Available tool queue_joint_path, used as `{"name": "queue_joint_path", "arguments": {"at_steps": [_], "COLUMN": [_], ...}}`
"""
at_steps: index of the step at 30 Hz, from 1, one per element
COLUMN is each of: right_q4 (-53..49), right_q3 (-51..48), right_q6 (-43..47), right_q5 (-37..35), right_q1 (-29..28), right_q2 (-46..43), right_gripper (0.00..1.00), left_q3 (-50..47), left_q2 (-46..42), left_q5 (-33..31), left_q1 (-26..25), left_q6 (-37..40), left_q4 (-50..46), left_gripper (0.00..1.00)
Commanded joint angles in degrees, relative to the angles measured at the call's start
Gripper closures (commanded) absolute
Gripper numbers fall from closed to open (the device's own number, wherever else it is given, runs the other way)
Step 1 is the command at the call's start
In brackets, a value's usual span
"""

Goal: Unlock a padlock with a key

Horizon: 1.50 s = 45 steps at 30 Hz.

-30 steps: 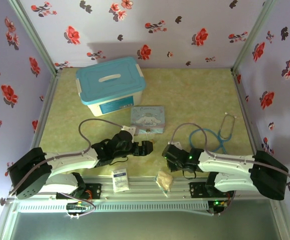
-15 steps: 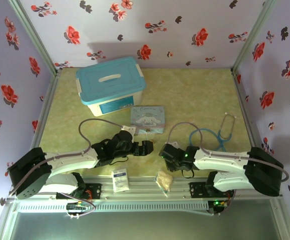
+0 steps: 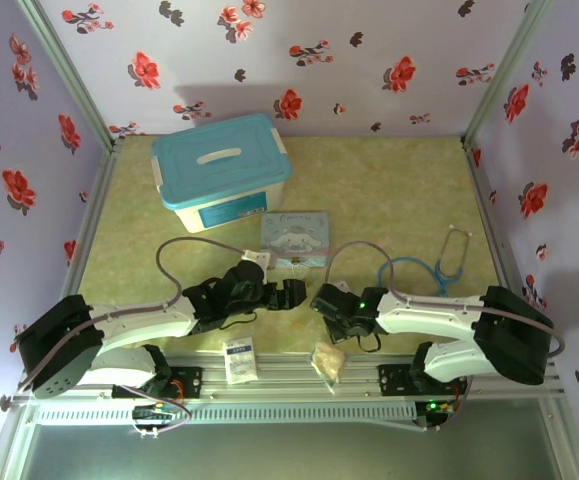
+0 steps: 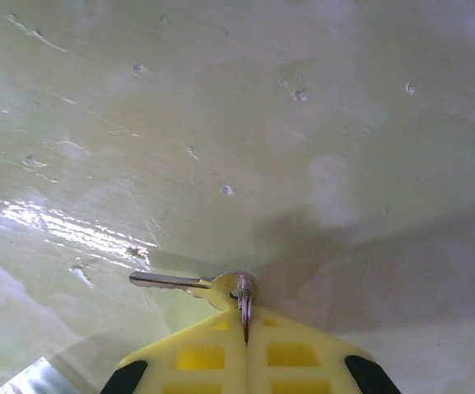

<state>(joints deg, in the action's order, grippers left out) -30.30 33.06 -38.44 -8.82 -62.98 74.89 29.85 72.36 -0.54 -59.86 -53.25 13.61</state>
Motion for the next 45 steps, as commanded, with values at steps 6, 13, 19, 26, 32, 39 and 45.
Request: {"name": "queue_joint_path", "arguments": {"at_steps": [6, 13, 19, 26, 32, 39, 45], "right_q4": [4.47, 4.86, 6.78, 14.71, 15.45, 17.06, 18.12], "right_q3": [-0.74, 1.34, 2.43, 0.45, -0.63, -1.81, -3.15], "right_q6": [-0.98, -5.43, -7.44, -9.28, -9.56, -10.00, -11.10], "right_q5": [0.58, 1.43, 1.59, 5.04, 5.53, 6.49, 6.11], "right_q1": [0.49, 2.07, 2.63, 3.72, 4.67, 5.23, 5.61], "right_q2": [-1.39, -6.67, -8.91, -11.24, -13.80, -15.15, -16.55], "right_gripper": [1.00, 1.00, 1.00, 1.00, 1.00, 1.00, 1.00], "left_q3": [-1.02, -5.19, -6.53, -1.34, -0.88, -0.33, 0.50], "left_q2": [-1.38, 3.22, 5.37, 8.51, 10.85, 13.15, 13.08], "left_q5": [-4.28, -4.12, -6.41, -3.46, -3.63, -4.24, -4.65], "left_q1": [-1.41, -4.16, -5.41, -6.41, -6.41, -6.40, -6.41], "left_q6": [-2.32, -5.30, -9.15, -6.61, -8.48, -10.32, -10.49], "left_q4": [0.36, 18.36, 24.59, 20.23, 21.33, 25.12, 22.99], "left_gripper": [0.08, 0.25, 0.32, 0.38, 0.50, 0.74, 0.80]}}
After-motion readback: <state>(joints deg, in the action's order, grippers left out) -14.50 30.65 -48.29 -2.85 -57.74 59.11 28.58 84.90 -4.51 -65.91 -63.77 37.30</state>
